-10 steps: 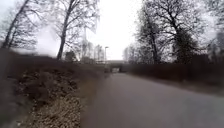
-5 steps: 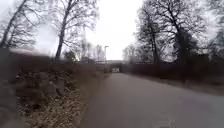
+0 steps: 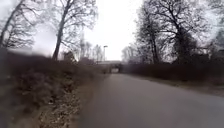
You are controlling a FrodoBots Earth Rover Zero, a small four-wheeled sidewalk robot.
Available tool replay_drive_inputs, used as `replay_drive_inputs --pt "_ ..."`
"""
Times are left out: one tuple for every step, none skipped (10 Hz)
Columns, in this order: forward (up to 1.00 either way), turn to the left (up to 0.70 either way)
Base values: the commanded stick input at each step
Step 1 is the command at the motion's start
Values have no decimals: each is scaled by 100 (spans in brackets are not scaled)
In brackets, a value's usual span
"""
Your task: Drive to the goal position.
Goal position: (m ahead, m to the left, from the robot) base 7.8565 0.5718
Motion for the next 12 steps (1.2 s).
replay_drive_inputs --pt "70 4" --pt "70 1" --pt "70 0" --pt "70 0" --pt "70 0" --pt "70 0" --pt "70 0" --pt "70 3" --pt "70 6" --pt "70 10" --pt "70 14" --pt "70 14"
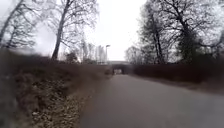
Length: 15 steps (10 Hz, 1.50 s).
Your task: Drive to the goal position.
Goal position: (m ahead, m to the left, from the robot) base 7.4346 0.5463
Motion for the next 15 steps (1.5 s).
replay_drive_inputs --pt "70 5" --pt "70 0" --pt "70 0" --pt "70 0" --pt "70 0" --pt "70 1" --pt "70 5" --pt "70 8" --pt "70 12" --pt "70 14" --pt "70 14" --pt "70 14" --pt "70 14" --pt "70 14" --pt "70 6"
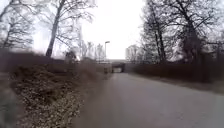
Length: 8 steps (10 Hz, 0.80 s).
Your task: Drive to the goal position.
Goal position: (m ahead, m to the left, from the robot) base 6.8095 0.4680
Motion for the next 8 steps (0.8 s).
replay_drive_inputs --pt "70 3" --pt "70 2" --pt "70 1" --pt "70 0" --pt "70 0" --pt "70 3" --pt "70 7" --pt "70 9"
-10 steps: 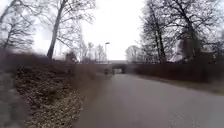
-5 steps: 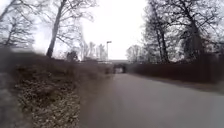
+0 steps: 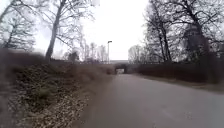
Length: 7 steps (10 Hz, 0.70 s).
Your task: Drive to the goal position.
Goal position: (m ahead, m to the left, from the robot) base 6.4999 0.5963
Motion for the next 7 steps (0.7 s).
replay_drive_inputs --pt "70 11" --pt "70 13" --pt "70 13" --pt "70 9" --pt "70 6" --pt "70 2" --pt "70 0"
